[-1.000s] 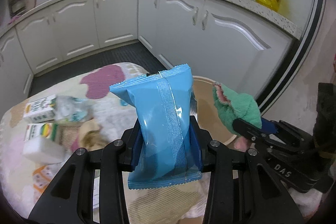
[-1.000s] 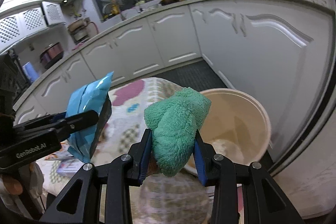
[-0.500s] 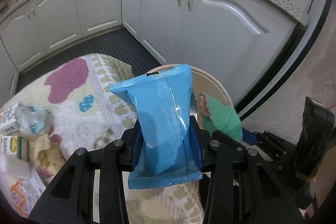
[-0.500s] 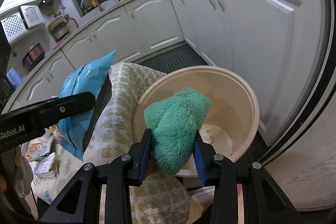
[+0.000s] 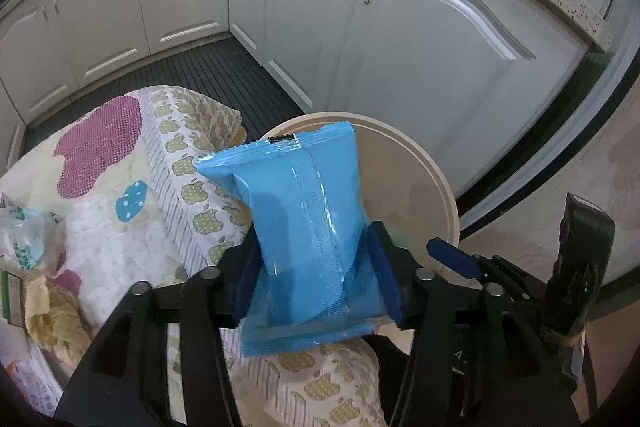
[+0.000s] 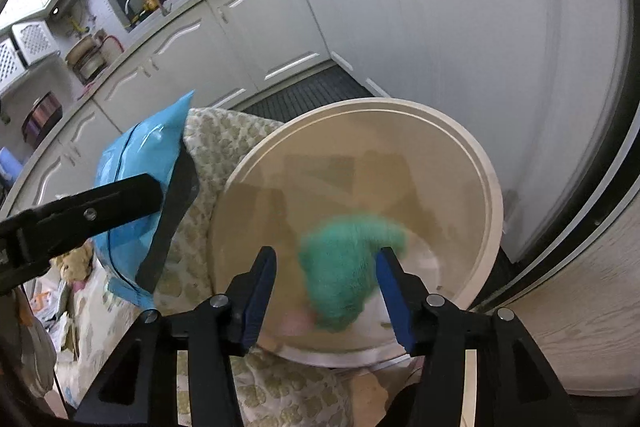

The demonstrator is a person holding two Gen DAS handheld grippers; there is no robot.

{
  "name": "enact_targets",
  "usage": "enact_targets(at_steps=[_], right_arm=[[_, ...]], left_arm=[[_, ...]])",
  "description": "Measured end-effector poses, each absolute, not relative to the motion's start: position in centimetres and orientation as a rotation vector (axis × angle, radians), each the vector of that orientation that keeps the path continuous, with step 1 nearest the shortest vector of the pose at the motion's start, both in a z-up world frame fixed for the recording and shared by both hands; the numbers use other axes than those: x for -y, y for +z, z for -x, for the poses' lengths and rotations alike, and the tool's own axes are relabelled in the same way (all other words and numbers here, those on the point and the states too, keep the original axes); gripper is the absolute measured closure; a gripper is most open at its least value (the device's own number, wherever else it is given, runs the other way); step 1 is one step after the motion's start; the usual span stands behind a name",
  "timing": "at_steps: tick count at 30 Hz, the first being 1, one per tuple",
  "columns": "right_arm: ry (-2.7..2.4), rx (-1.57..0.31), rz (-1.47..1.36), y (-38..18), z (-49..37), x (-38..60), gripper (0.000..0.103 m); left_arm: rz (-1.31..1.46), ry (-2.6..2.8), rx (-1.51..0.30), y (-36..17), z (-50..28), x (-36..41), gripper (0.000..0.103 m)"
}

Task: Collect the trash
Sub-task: 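Carry wipe pack and green cloth over the bin and release both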

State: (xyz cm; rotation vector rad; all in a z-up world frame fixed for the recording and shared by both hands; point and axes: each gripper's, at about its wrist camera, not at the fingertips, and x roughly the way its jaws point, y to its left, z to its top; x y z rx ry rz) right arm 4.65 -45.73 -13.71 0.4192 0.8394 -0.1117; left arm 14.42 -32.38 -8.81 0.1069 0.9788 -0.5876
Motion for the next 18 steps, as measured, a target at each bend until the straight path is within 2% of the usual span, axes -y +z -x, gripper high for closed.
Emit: enact_targets(at_steps=[7,12,16,18], right_arm=[[-0.122,-0.837,-0.414,-13.0,-3.6,45.4,0.053],[-0.124,-0.819,-0.390,-12.0,-3.3,44.6,0.052],[-0.119,-0.802,-0.374,-11.1,-2.9,43.8,0.044],[-0.116,-0.794,-0.367,-10.7,-2.7,43.5,0.043]], left_arm=[[-0.088,-0.594,-0.980,-8.8,-14.4,31.9,0.041],[-0.103,-0.583,-0.957,-8.1,-13.7,31.4,0.041],[-0.111,-0.559,-0.930,-7.3,-12.9,30.7,0.041],[-0.120,-0.550,-0.915,-7.0,-12.5,30.3,0.041]])
